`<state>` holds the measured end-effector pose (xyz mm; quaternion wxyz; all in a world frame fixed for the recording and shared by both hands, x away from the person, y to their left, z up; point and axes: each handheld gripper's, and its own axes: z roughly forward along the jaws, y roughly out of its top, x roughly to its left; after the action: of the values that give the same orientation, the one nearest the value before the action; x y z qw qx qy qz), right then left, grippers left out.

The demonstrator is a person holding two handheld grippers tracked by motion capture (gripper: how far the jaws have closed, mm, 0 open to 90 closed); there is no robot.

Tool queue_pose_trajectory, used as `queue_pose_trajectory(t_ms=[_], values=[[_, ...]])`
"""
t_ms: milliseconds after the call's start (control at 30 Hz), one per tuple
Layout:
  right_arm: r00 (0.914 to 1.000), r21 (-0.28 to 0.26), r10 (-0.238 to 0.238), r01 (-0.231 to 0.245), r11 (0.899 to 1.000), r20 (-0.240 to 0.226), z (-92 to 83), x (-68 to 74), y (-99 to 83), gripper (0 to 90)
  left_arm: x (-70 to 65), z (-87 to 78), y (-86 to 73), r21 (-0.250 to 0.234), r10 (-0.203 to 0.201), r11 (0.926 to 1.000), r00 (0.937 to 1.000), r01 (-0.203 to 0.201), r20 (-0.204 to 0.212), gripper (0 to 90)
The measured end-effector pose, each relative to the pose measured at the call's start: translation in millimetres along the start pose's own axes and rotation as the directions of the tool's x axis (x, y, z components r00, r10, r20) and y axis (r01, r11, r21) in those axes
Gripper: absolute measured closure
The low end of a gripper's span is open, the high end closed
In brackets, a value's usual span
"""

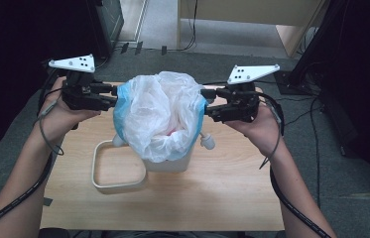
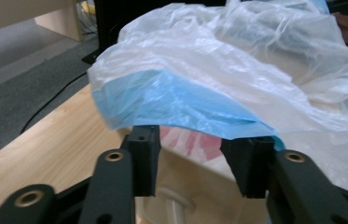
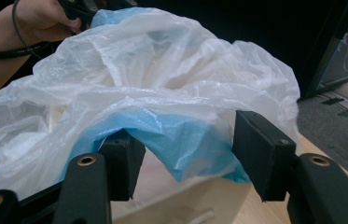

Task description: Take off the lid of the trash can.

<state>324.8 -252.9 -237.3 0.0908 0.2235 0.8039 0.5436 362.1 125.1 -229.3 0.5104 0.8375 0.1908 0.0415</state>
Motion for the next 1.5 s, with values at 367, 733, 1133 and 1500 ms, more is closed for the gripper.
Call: queue_pose_trajectory(t_ms=[367, 733, 1133, 1500], values=[[0.9986, 0.038, -0.04, 0.041, 0.998, -0.034, 33.4, 10.0, 16.0, 40.5, -13.5, 30.9, 24.2, 0.064, 0.048, 0.9966, 0.9963, -0.052, 0.072, 72.0], [0.9963, 0.06, -0.06, 0.063, 0.996, -0.062, 58.5, 14.3, 26.8, 34.8, -16.3, 52.0, 32.8, 0.073, 0.039, 0.9961, 0.9912, -0.049, 0.126, 81.4], [0.9902, 0.138, -0.097, 0.111, 0.984, -0.1, 83.7, 22.3, 38.0, 36.7, -20.3, 59.2, 38.9, 0.051, 0.049, 0.9971, 0.9884, -0.057, 0.144, 83.2], [0.9854, 0.22, -0.116, 0.142, 0.965, -0.124, 93.5, 21.7, 36.5, 65.7, -18.5, 50.6, 44.1, 0.012, 0.033, 0.9993, 0.9881, -0.035, 0.15, 66.6]])
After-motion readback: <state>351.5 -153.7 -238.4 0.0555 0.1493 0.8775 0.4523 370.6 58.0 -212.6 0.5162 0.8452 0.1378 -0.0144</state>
